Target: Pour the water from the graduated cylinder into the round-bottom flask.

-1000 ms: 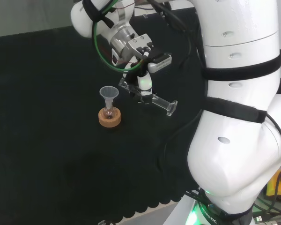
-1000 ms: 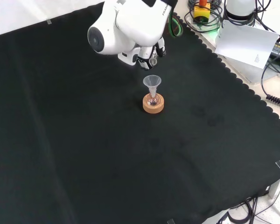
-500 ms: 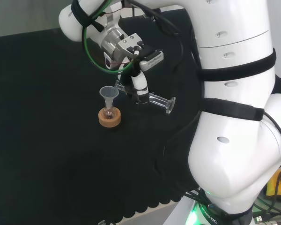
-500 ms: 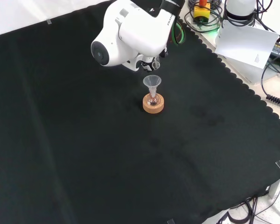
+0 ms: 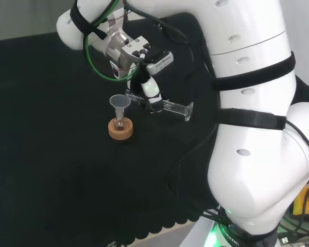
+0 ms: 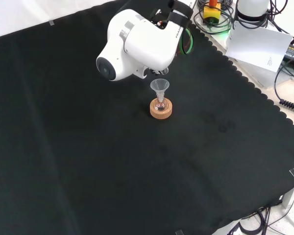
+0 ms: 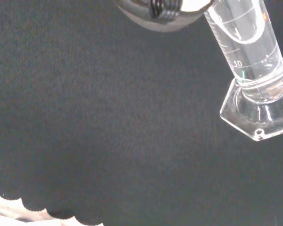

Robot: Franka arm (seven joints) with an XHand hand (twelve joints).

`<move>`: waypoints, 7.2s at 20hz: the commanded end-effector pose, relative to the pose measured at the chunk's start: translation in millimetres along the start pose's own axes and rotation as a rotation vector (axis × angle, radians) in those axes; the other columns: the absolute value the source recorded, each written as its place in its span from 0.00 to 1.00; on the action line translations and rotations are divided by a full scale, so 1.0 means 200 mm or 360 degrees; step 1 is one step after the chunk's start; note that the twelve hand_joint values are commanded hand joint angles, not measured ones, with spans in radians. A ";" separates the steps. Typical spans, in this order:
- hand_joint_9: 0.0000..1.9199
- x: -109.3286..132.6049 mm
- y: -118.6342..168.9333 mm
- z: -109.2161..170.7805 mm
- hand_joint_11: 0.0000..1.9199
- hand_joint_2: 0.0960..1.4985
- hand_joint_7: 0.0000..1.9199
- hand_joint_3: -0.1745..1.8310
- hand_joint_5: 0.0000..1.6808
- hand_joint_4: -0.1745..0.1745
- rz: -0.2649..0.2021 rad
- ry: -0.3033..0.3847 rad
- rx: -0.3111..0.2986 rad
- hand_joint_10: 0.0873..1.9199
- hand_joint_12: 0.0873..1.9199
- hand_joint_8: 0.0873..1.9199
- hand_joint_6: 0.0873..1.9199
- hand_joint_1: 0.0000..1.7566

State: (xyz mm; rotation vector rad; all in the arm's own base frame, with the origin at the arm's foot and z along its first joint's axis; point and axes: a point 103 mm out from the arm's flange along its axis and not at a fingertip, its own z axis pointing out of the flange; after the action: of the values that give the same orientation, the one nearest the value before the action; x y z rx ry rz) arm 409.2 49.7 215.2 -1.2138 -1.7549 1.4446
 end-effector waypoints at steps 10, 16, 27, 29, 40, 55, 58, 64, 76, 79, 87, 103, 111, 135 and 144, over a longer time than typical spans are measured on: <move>0.57 0.04 -0.02 -0.04 0.53 0.70 0.46 0.09 0.59 0.11 0.0060 -0.0049 0.0129 0.50 0.41 0.54 0.44 0.85; 0.57 0.04 -0.02 -0.06 0.54 0.70 0.46 0.09 0.59 0.12 0.0078 -0.0048 0.0186 0.50 0.41 0.54 0.44 0.85; 0.57 0.04 -0.02 -0.07 0.54 0.70 0.46 0.09 0.58 0.12 0.0129 -0.0056 0.0253 0.50 0.41 0.53 0.44 0.85; 0.57 0.04 -0.02 -0.08 0.54 0.70 0.46 0.09 0.58 0.12 0.0134 -0.0054 0.0264 0.50 0.41 0.53 0.44 0.85; 0.58 0.04 -0.02 -0.10 0.55 0.69 0.46 0.08 0.58 0.13 0.0189 -0.0076 0.0322 0.49 0.40 0.53 0.43 0.85; 0.58 0.04 -0.03 -0.13 0.55 0.69 0.46 0.08 0.58 0.13 0.0244 -0.0082 0.0374 0.48 0.40 0.53 0.43 0.85; 0.58 0.04 -0.03 -0.13 0.55 0.69 0.47 0.08 0.58 0.13 0.0251 -0.0084 0.0380 0.48 0.40 0.53 0.43 0.85; 0.58 0.04 -0.04 -0.13 0.55 0.69 0.47 0.08 0.58 0.13 0.0260 -0.0084 0.0386 0.48 0.40 0.52 0.43 0.85; 0.58 0.03 -0.04 -0.13 0.55 0.69 0.47 0.08 0.58 0.12 0.0290 -0.0097 0.0396 0.48 0.39 0.52 0.43 0.85; 0.58 0.03 -0.04 -0.13 0.55 0.69 0.47 0.08 0.58 0.12 0.0294 -0.0103 0.0400 0.48 0.39 0.52 0.43 0.85; 0.58 0.04 -0.05 -0.14 0.55 0.69 0.47 0.08 0.58 0.12 0.0303 -0.0110 0.0407 0.48 0.39 0.52 0.43 0.85; 0.58 0.06 -0.03 -0.15 0.55 0.69 0.47 0.08 0.58 0.12 0.0280 -0.0119 0.0370 0.48 0.39 0.52 0.43 0.85; 0.59 0.09 -0.03 -0.18 0.55 0.69 0.48 0.08 0.59 0.14 0.0228 -0.0114 0.0271 0.47 0.38 0.51 0.43 0.86; 0.59 -0.15 -0.09 -0.09 0.55 0.69 0.48 0.08 0.60 0.14 -0.0057 0.0140 -0.0321 0.47 0.38 0.51 0.43 0.86; 0.59 -0.23 -0.15 -0.07 0.55 0.69 0.48 0.08 0.60 0.15 -0.0120 0.0220 -0.0595 0.47 0.37 0.51 0.43 0.86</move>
State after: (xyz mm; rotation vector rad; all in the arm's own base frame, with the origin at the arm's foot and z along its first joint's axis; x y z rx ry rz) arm 432.4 24.1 248.6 -1.3498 -1.9365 1.1343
